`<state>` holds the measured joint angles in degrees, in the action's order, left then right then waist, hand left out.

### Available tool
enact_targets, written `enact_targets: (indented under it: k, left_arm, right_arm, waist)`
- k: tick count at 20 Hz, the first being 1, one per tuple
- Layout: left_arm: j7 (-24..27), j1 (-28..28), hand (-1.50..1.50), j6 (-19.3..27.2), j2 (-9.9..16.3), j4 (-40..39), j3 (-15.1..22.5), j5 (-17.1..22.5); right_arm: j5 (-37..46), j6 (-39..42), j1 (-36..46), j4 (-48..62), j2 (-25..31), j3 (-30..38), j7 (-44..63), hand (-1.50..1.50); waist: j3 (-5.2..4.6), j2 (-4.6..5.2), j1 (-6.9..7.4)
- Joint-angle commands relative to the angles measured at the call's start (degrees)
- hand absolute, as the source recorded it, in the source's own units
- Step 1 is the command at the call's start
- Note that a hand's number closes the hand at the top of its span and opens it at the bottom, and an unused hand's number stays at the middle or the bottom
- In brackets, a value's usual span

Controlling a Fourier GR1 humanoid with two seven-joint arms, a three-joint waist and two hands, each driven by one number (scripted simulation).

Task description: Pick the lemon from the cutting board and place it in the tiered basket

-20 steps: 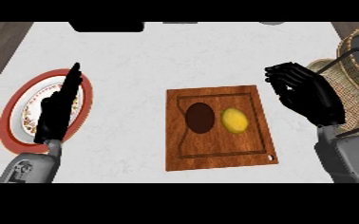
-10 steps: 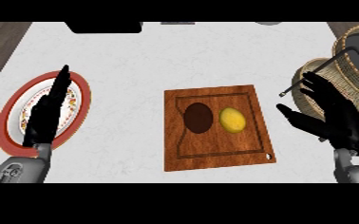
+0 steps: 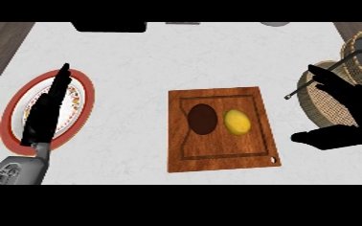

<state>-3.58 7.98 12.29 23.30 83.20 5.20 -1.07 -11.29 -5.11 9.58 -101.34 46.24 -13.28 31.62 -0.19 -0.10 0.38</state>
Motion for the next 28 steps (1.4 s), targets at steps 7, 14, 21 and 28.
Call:
enact_targets:
  k: [7, 14, 21, 28]
  left_arm:
    - [0.96, 3.73, 0.0, -1.18, -1.42, -4.25, -0.68, -1.95]
    - [2.66, 0.3, 0.0, -5.23, 1.23, -2.05, -5.11, 1.0]
    - [-0.62, 1.13, 0.0, -0.78, -5.14, -1.24, -1.02, -3.43]
    - [1.0, -4.71, 0.0, -2.85, -3.72, 3.85, -2.92, -3.37]
  right_arm:
    - [0.94, 9.56, 22.07, 3.06, -3.99, -6.66, 27.0, -1.5]
    - [0.58, 14.85, 24.06, 8.94, -9.67, -7.48, 32.0, -1.5]
    - [4.62, 14.43, 23.75, 9.03, -13.57, -12.12, 36.97, -1.5]
    - [8.93, 15.44, 21.23, 9.18, -15.9, -13.8, 35.52, -1.5]
  waist:
    - [0.11, 0.3, 0.46]
    - [0.16, 0.09, 0.12]
    - [0.16, -0.01, -0.51]
    - [0.18, -0.03, 0.03]
